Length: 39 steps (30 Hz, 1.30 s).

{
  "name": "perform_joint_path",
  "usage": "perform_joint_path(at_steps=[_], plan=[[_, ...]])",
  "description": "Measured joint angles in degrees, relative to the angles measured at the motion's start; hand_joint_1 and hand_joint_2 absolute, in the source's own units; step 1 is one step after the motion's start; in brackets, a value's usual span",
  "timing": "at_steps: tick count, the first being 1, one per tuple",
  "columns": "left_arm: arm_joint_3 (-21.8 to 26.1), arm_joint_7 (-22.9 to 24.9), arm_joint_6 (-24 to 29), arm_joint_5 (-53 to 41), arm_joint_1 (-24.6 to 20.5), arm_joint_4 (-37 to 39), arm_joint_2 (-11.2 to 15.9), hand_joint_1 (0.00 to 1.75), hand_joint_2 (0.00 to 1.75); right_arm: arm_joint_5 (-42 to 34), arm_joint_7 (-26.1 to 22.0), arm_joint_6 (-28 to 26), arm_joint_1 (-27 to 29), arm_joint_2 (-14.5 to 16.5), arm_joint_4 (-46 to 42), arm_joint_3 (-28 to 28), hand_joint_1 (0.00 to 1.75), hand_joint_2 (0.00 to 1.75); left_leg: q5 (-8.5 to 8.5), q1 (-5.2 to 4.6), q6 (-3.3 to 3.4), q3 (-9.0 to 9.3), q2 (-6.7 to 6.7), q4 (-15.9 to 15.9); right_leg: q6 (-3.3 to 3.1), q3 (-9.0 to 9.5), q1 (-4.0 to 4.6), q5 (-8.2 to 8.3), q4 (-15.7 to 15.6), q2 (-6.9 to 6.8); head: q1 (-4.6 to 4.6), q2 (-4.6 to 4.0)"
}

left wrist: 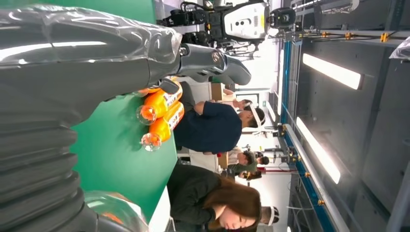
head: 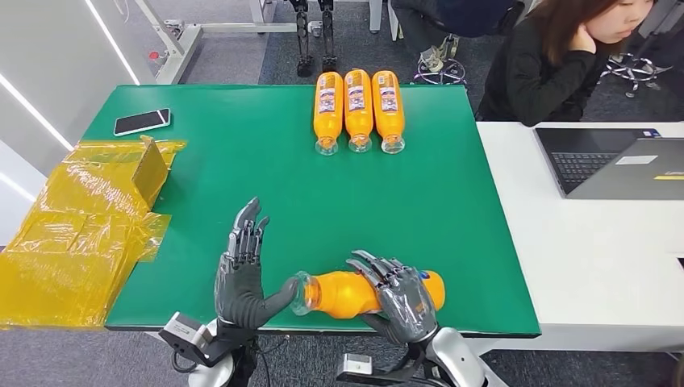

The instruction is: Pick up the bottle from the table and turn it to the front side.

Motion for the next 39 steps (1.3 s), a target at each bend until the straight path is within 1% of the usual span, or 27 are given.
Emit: perform_joint_path(at_steps=[7, 11, 15, 25, 33, 36, 39], plan=[[0.0, 0.3, -3.25, 1.66, 0.19, -1.31, 0.1, 0.0, 1.75, 3.5, -0.68, -0.37, 1.55, 1.18, -3.1, -2.54, 1.75, 1.75, 0.0, -0.01, 0.0, 0.0, 0.02, 0.02, 0.0, 0.01, -0.01, 0.01, 0.0, 0.01, 0.0, 0.0], [0.0, 0.64, -4.26, 1.94, 0.62, -2.61, 0.33, 0.0, 1.75, 6.49, -0.22, 0.4, 2.06, 1.38, -4.87, -3.96, 1.75, 1.75, 0.0, -0.01, 0.0, 0.0, 0.01, 0.02, 0.0, 0.01, -0.01, 0.01, 0.0, 0.01, -0.01, 0.0], [0.0, 1.18, -5.06, 2.17, 0.92, -3.74, 0.7, 0.0, 1.75, 7.25, -0.01, 0.9, 2.22, 1.37, -6.11, -5.67, 1.75, 1.75, 0.0, -0.01, 0.0, 0.01, 0.02, 0.02, 0.0, 0.0, -0.01, 0.01, 0.0, 0.01, -0.01, 0.0], [-0.02, 1.6, -6.07, 2.66, 1.36, -5.18, 1.14, 0.0, 1.75, 5.83, -0.98, 1.1, 2.35, 1.27, -6.51, -7.92, 1.75, 1.75, 0.0, -0.01, 0.0, 0.02, 0.02, 0.03, 0.0, 0.01, -0.01, 0.01, 0.0, 0.02, -0.01, 0.0], [-1.29, 2.3, -10.69, 5.05, 1.79, -6.4, 1.55, 0.0, 1.75, 1.74, -4.32, -2.14, 0.83, 1.4, -4.76, -7.93, 1.75, 1.75, 0.0, -0.01, 0.0, 0.0, 0.02, 0.02, 0.0, 0.01, -0.01, 0.01, 0.0, 0.01, 0.01, 0.0], [-2.47, 2.74, -12.4, 6.15, 2.05, -6.75, 1.68, 0.0, 1.75, 0.56, -5.41, -2.42, 0.14, 2.43, -4.56, -7.5, 1.75, 1.75, 0.0, -0.01, 0.0, 0.0, 0.02, 0.02, 0.0, 0.01, -0.01, 0.01, 0.01, 0.01, 0.01, 0.0], [-4.62, 2.95, -13.06, 6.75, 2.13, -6.86, 1.68, 0.0, 1.75, -2.29, -6.8, -2.89, -1.13, 3.95, -4.45, -6.37, 1.75, 1.75, 0.0, 0.0, 0.0, 0.01, 0.03, 0.02, 0.0, 0.01, 0.0, 0.01, 0.01, 0.02, 0.0, 0.0]])
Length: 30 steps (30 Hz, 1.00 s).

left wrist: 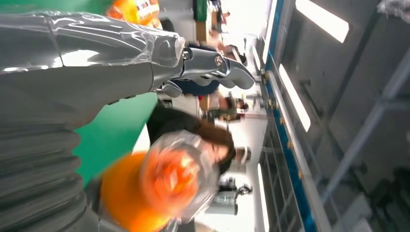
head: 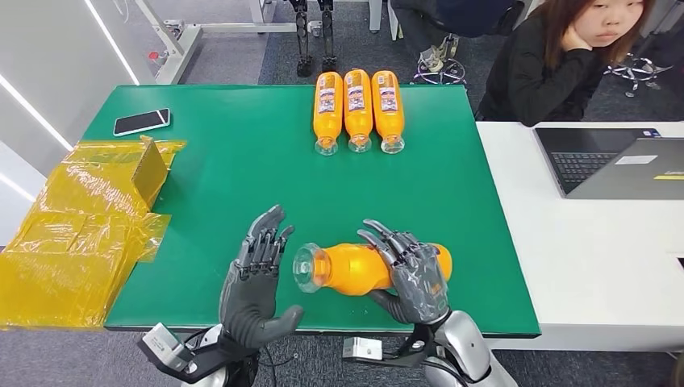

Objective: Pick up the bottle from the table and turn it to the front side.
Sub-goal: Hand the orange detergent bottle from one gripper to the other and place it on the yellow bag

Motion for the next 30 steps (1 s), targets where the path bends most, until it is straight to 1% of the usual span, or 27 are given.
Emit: perform_joint_path(at_steps=[5, 9, 13, 22, 30], plan=[[-3.12, 0.02, -0.23, 0.69, -0.02, -0.7, 0.0, 0.0, 1.75, -4.26, -2.39, -1.93, -1.82, 1.92, 1.41, 1.99, 1.75, 1.75, 0.0, 0.0, 0.0, 0.0, -0.01, 0.0, 0.0, 0.0, 0.0, 0.0, 0.0, 0.0, 0.0, 0.0], [-4.35, 0.06, -0.71, 0.82, -0.09, -0.88, 0.0, 0.0, 1.75, -6.78, -3.92, -2.12, -2.57, 3.2, 3.05, 3.41, 1.75, 1.75, 0.0, 0.0, 0.0, -0.01, 0.0, 0.0, 0.0, 0.0, 0.0, 0.0, 0.0, 0.0, 0.01, 0.0], [-4.99, -0.09, 0.19, -0.47, -0.58, -1.02, -0.04, 0.0, 1.75, -10.6, -5.54, -1.86, -3.92, 5.42, 5.18, 4.65, 1.75, 1.75, 0.0, 0.0, 0.0, 0.0, 0.0, 0.0, 0.0, 0.0, 0.0, 0.0, 0.0, 0.0, 0.01, 0.0], [-4.31, -0.07, 4.43, -2.5, -1.22, -2.15, -0.09, 0.0, 1.75, -15.79, -7.28, 1.83, -5.03, 10.4, 8.21, 6.34, 1.75, 1.75, 0.01, 0.01, -0.01, 0.0, 0.0, -0.02, -0.01, 0.0, 0.0, -0.01, 0.01, 0.0, 0.01, 0.0], [-1.65, -0.02, 8.74, -5.0, -1.88, -1.26, -0.09, 0.0, 1.75, -16.97, -8.32, 5.24, -5.14, 12.7, 9.99, 8.66, 1.75, 1.75, 0.01, 0.0, -0.01, 0.0, 0.0, -0.01, -0.01, 0.0, 0.0, -0.01, 0.01, 0.01, 0.01, 0.0]])
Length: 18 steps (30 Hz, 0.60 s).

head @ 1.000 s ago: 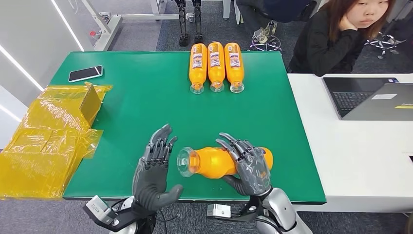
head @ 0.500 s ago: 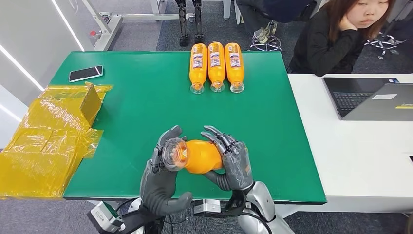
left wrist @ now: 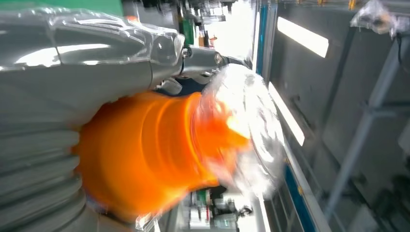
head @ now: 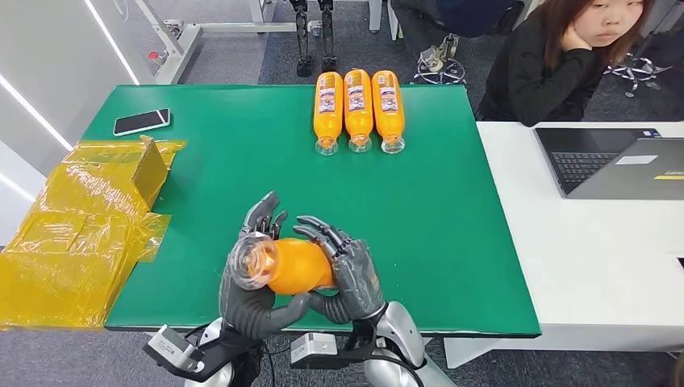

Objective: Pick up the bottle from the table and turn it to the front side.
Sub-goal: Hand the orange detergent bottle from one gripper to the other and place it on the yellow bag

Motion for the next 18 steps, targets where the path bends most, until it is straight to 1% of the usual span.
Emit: perform_joint_path(at_steps=[8, 12, 18], plan=[[2.97, -0.13, 1.39, -0.84, -0.11, 1.63, 0.03, 0.0, 1.75, 0.8, 0.44, 3.44, -0.01, 0.74, 0.43, 1.42, 1.75, 1.75, 0.0, 0.0, 0.0, 0.0, 0.0, 0.0, 0.0, 0.0, 0.0, 0.0, 0.0, 0.0, -0.01, 0.0], [3.59, -0.6, 1.41, -0.73, 0.12, 1.86, 0.06, 1.75, 1.75, 1.13, 0.79, 4.77, -0.03, 0.81, 0.33, 1.42, 1.75, 1.75, 0.0, 0.0, 0.0, 0.0, 0.0, 0.0, 0.0, 0.0, 0.0, 0.0, 0.0, 0.0, -0.01, 0.0], [3.89, -1.26, 0.7, -0.1, 0.47, 1.89, 0.29, 1.75, 1.75, 1.77, 1.14, 5.33, -0.27, 0.82, 0.24, 1.34, 1.75, 1.75, 0.0, 0.0, 0.0, 0.0, 0.0, 0.0, 0.0, 0.0, 0.0, 0.0, -0.01, 0.0, -0.01, 0.0]])
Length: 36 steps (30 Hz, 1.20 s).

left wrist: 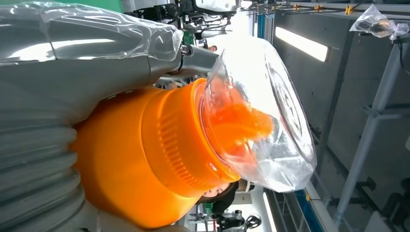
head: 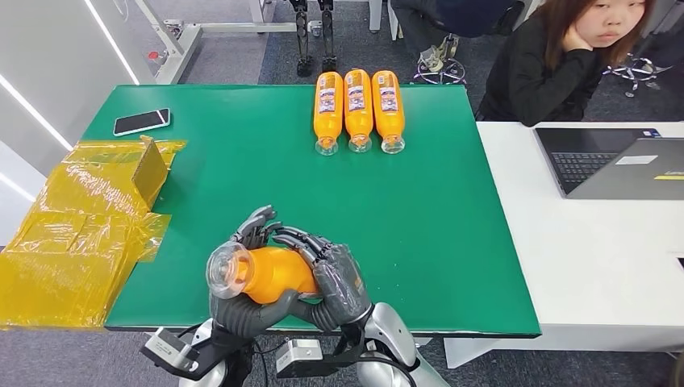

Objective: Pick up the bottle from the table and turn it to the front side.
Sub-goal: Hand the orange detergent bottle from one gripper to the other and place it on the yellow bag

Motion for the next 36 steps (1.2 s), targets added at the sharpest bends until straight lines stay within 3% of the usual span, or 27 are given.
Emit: perform_joint_path(at_steps=[8, 12, 29, 36], plan=[[0.23, -0.69, 0.15, 0.57, 0.0, 0.28, 0.27, 1.75, 1.75, 0.07, 0.02, 0.46, 0.0, 0.0, -0.07, -0.03, 1.75, 1.75, 0.0, 0.0, 0.0, 0.0, 0.0, 0.0, 0.0, 0.0, 0.0, 0.0, 0.0, 0.0, 0.0, 0.0], [0.42, -1.09, 0.38, 1.02, 0.0, 0.52, 0.3, 1.75, 1.75, -0.01, -0.09, 1.15, -0.02, 0.0, 0.04, -0.03, 0.05, 1.75, 0.0, 0.0, 0.0, 0.0, 0.0, 0.0, 0.0, 0.0, 0.0, 0.0, 0.0, 0.0, -0.01, 0.0], [1.89, -1.25, 1.43, 2.21, -0.23, 1.16, 0.23, 1.75, 1.75, -2.9, -2.45, -1.38, 0.5, 0.0, 1.36, -0.03, 0.0, 1.75, 0.0, 0.0, 0.0, 0.0, 0.0, 0.0, 0.0, 0.0, 0.0, 0.0, 0.0, 0.0, 0.01, -0.01], [4.27, -1.35, 6.17, 1.26, -1.29, 4.49, 0.29, 1.75, 1.75, -6.05, -4.8, -5.09, 0.48, 0.13, 1.75, 0.0, 0.0, 1.75, 0.01, 0.01, -0.01, 0.01, 0.01, 0.0, 0.0, 0.0, 0.0, 0.0, 0.01, 0.01, 0.01, 0.0]])
